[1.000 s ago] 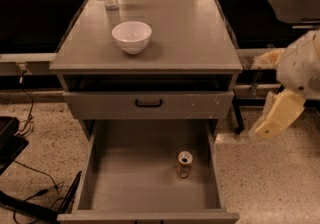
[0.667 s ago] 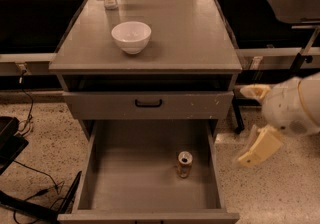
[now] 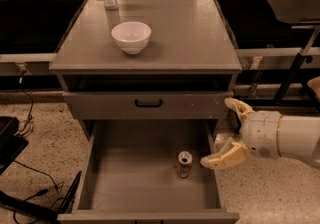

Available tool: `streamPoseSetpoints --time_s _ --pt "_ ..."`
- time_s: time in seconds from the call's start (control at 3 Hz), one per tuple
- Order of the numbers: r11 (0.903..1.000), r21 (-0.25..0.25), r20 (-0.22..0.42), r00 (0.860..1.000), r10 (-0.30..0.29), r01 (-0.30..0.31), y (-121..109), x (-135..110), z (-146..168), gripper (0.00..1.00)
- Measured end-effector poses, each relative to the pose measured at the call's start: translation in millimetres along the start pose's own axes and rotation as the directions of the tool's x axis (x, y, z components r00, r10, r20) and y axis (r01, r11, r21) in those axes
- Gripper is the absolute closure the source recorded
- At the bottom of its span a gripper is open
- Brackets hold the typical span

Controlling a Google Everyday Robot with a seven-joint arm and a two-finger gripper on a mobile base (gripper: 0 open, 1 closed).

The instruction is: Pick orange can from middle drawer and place on counter

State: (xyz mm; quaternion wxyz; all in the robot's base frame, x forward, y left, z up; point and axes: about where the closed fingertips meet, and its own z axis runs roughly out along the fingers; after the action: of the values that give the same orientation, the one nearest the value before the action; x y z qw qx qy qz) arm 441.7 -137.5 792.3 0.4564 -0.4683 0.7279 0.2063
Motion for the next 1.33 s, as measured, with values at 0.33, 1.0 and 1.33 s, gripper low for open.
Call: streamPoseSetpoints --time_s 0.33,1.0,1.33 --pt "0.9992 0.04 0.047 0.999 0.005 -0.007 -9.1 -7.5 6.6 0.0" --pt "0.9988 -0.011 0.09 0.995 0.048 -0.047 -10.5 19.2 25.9 0.0" --pt "0.9959 -0.065 0.175 0.982 0.073 -0.063 -15.8 67.7 53.8 0.0"
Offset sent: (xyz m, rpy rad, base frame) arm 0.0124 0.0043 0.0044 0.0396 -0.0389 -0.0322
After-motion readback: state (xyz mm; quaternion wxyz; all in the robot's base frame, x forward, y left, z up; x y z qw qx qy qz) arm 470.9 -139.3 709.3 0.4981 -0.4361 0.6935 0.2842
